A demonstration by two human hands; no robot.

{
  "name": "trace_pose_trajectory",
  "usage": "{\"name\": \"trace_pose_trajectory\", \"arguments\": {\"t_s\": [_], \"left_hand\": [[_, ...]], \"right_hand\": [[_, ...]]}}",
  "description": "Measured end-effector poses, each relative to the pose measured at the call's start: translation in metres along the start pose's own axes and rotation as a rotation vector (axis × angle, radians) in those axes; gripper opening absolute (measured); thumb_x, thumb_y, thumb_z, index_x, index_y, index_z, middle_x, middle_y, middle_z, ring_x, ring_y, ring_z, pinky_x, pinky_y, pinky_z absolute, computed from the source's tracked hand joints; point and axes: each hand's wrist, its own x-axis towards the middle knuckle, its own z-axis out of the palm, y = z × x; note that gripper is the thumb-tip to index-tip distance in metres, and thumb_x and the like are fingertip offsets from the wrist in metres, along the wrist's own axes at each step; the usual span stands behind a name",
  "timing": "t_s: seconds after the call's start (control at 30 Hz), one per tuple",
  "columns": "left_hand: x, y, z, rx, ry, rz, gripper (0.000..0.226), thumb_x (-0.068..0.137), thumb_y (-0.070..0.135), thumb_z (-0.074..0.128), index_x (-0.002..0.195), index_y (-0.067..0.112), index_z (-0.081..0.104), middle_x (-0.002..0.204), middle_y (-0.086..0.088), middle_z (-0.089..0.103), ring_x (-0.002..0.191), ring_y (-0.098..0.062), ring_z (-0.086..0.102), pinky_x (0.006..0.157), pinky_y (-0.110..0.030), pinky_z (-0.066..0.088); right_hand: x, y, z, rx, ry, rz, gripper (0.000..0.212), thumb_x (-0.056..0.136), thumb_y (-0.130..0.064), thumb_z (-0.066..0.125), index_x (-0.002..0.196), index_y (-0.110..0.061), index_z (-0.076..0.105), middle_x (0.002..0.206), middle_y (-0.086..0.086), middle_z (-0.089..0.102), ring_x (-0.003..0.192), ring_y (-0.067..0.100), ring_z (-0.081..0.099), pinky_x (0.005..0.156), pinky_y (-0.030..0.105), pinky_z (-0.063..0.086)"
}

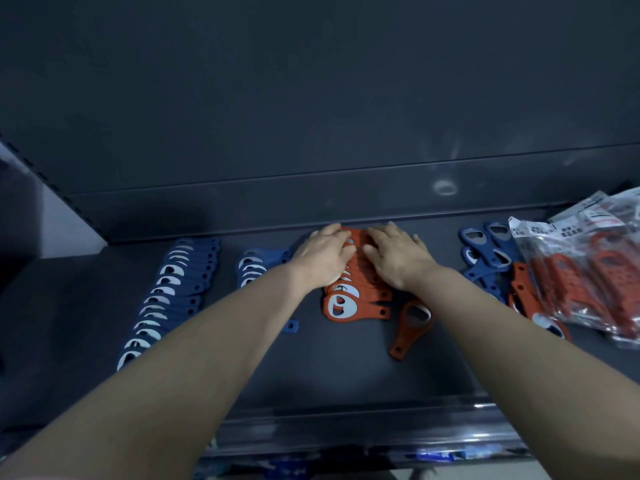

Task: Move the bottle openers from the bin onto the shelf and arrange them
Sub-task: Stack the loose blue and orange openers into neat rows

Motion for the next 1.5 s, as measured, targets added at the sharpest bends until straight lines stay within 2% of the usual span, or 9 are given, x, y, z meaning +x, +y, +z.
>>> {"name": "trace_pose_trajectory", "arguments": {"t_s": [0.27,0.43,0.6,0.73,1.0,1.13,1.27,1.37,1.5], "left_hand": [[-0.011,0.0,-0.005,0.013,-0.033,-0.03,0.056,0.102,0.045,0.03,0.153,0.023,0.021,0.162,-0.001,0.008,0.148,-0.026,0.013,0.12,-0.042,0.015],[-0.031,-0.006,-0.008,-0.051,0.059,0.071,0.045,0.1,0.028,0.046,0.145,0.028,0.041,0.158,0.004,0.024,0.143,-0.02,0.024,0.117,-0.032,0.022],[-0.06,-0.009,-0.005,0.145,-0.084,0.318,0.058,0.097,0.039,0.05,0.15,0.033,0.028,0.162,0.002,0.008,0.149,-0.019,0.006,0.12,-0.036,0.014],[-0.071,-0.013,0.012,0.301,-0.153,0.291,0.068,0.099,0.045,0.038,0.154,0.031,0.0,0.162,0.002,-0.013,0.148,-0.015,-0.014,0.122,-0.044,0.002],[-0.076,-0.005,0.027,0.284,-0.064,0.198,0.068,0.101,0.047,0.03,0.154,0.023,-0.003,0.162,0.003,-0.014,0.148,-0.014,-0.014,0.121,-0.044,-0.001],[-0.077,0.01,0.016,0.202,0.086,0.234,0.061,0.1,0.041,0.039,0.153,0.019,0.019,0.16,-0.004,0.016,0.148,-0.022,0.012,0.118,-0.044,0.019],[-0.086,0.041,0.01,0.117,0.19,0.292,0.022,0.094,0.038,0.052,0.109,0.028,0.065,0.111,0.004,0.066,0.11,-0.021,0.058,0.083,-0.034,0.048],[-0.09,0.067,0.022,0.133,0.152,0.256,0.025,0.089,0.047,0.057,0.093,0.024,0.067,0.097,0.004,0.07,0.098,-0.021,0.062,0.073,-0.032,0.047],[-0.082,0.095,0.041,0.306,0.147,0.301,0.034,0.093,0.039,0.053,0.121,0.019,0.056,0.118,-0.005,0.06,0.112,-0.028,0.055,0.088,-0.036,0.045]], "right_hand": [[-0.017,0.004,0.003,0.059,0.057,-0.015,0.053,0.101,-0.026,0.033,0.152,-0.021,0.019,0.16,-0.002,0.011,0.148,0.017,0.003,0.119,0.045,0.008],[-0.045,0.007,-0.004,0.05,0.159,-0.024,0.052,0.09,-0.006,0.041,0.14,-0.022,0.045,0.144,0.004,0.044,0.135,0.027,0.036,0.107,0.042,0.035],[-0.077,0.005,0.005,0.015,0.22,-0.086,0.034,0.094,-0.018,0.046,0.125,-0.024,0.059,0.135,-0.001,0.055,0.13,0.024,0.044,0.1,0.043,0.041],[-0.091,-0.004,0.013,-0.036,0.168,-0.067,0.046,0.092,-0.041,0.055,0.137,-0.034,0.049,0.15,-0.009,0.038,0.143,0.015,0.026,0.109,0.042,0.032],[-0.101,-0.014,0.021,-0.017,0.231,-0.03,0.049,0.087,-0.045,0.062,0.134,-0.034,0.053,0.15,-0.005,0.039,0.14,0.017,0.031,0.107,0.039,0.032],[-0.112,-0.002,0.015,0.019,0.351,0.044,0.032,0.09,-0.026,0.058,0.121,-0.028,0.063,0.133,0.001,0.057,0.123,0.026,0.05,0.096,0.041,0.044],[-0.135,0.025,-0.001,-0.106,0.341,0.198,0.037,0.083,-0.008,0.055,0.108,-0.032,0.068,0.11,0.003,0.064,0.107,0.028,0.057,0.08,0.035,0.043],[-0.149,0.044,-0.01,-0.095,0.231,0.264,0.035,0.078,-0.004,0.057,0.095,-0.032,0.069,0.107,0.0,0.064,0.104,0.026,0.058,0.074,0.031,0.039],[-0.168,0.073,-0.007,-0.024,0.365,0.318,0.016,0.085,-0.02,0.058,0.098,-0.029,0.062,0.107,0.002,0.061,0.098,0.029,0.061,0.073,0.034,0.045]]}}
